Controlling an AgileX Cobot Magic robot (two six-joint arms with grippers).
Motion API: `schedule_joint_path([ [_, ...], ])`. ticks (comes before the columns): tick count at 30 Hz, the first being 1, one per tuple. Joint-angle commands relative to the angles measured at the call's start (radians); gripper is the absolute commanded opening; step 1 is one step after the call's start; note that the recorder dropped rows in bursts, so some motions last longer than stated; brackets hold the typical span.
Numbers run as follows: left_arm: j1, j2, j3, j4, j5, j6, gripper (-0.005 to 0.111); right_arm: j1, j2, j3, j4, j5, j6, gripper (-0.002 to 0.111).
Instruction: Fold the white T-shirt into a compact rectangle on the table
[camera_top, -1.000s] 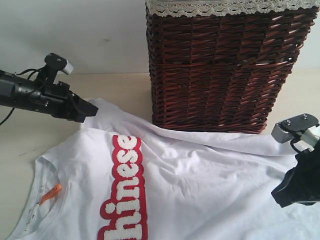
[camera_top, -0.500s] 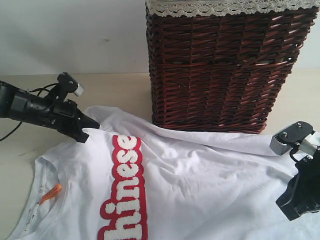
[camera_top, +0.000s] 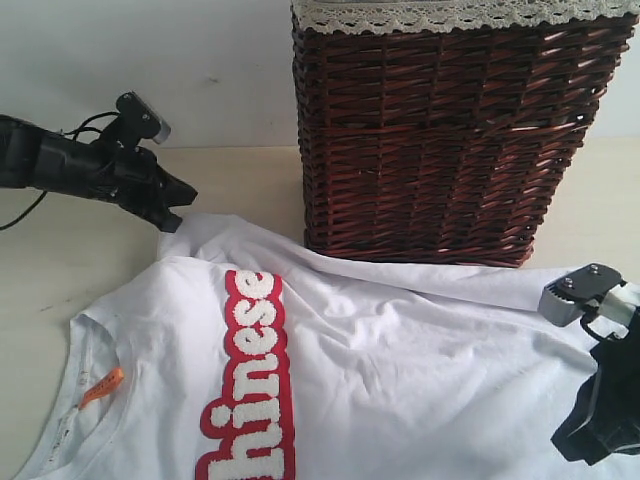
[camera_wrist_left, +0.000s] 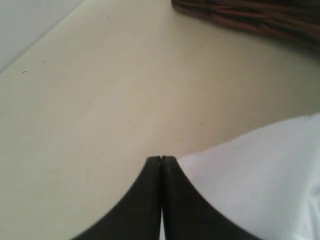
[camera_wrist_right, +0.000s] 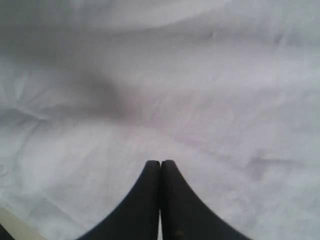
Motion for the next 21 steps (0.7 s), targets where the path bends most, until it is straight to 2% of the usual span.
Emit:
schedule_joint_path([
  [1, 0.007, -0.077, -0.008, 0.163, 0.13, -0.211, 0.0, -0.001, -0.003, 0.003, -0.037, -0.005, 0.002, 0.0],
  [4, 0.021, -0.138, -0.008, 0.328, 0.259, -0.482, 0.0, -0.001, -0.003, 0.003, -0.067, -0.018, 0.002, 0.0],
  [5, 0.028, -0.153, -0.008, 0.389, 0.343, -0.568, 0.0, -0.001, -0.003, 0.003, -0.077, -0.031, 0.002, 0.0],
  [8, 0.031, -0.185, 0.009, 0.493, 0.477, -0.688, 0.0, -0.001, -0.025, 0.003, -0.082, -0.104, 0.024, 0.0],
  [9, 0.033, -0.201, 0.027, 0.487, 0.446, -0.699, 0.0, -0.001, -0.045, 0.003, -0.082, -0.144, 0.057, 0.0],
  [12, 0.033, -0.276, 0.093, 0.418, 0.195, -0.673, 0.0, -0.001, -0.148, 0.003, -0.082, -0.302, 0.134, 0.0],
  [14, 0.033, -0.348, 0.121, 0.281, 0.011, -0.583, 0.0, -0.001, -0.235, 0.001, -0.082, -0.401, 0.184, 0.0],
  [18, 0.033, -0.493, 0.126, -0.071, -0.147, -0.404, 0.0, -0.001, -0.46, -0.013, -0.082, -0.619, 0.287, 0.0],
  [21, 0.033, -0.605, 0.126, -0.222, -0.149, -0.351, 0.0, -0.001, -0.655, -0.017, -0.082, -0.773, 0.35, 0.0],
])
